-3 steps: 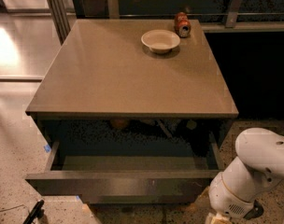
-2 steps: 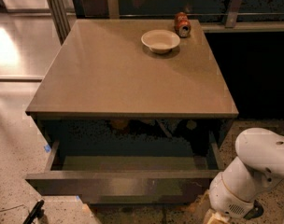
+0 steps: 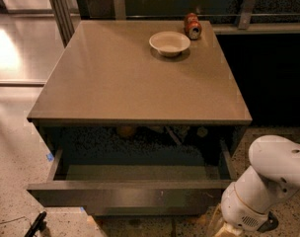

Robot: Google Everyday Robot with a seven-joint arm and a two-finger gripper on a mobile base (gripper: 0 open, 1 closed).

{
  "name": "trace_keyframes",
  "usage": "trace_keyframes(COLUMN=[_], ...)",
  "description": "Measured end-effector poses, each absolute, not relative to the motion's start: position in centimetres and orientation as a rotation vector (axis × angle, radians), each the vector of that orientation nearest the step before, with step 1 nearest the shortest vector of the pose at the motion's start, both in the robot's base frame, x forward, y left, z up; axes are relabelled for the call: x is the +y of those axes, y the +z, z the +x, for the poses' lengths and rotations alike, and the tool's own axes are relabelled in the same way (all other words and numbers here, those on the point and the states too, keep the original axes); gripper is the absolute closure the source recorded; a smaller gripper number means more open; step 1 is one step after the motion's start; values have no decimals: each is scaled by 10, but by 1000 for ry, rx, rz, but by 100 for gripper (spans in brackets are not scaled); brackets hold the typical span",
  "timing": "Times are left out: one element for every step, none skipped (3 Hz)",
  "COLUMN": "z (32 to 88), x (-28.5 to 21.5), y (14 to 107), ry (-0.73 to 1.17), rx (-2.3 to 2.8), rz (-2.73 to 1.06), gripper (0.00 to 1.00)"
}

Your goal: Close top drawer

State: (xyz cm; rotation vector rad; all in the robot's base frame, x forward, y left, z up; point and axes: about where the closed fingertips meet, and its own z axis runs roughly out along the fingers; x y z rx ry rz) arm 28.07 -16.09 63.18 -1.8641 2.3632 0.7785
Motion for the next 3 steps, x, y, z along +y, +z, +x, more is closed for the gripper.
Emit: trace_keyframes(z=[283, 289, 292], x=[-160, -156, -154], y=[631, 631, 630], ry=[772, 762, 744], rx=[2364, 2364, 2367], rz=[-1838, -1791, -1734], gripper=[100, 100, 100])
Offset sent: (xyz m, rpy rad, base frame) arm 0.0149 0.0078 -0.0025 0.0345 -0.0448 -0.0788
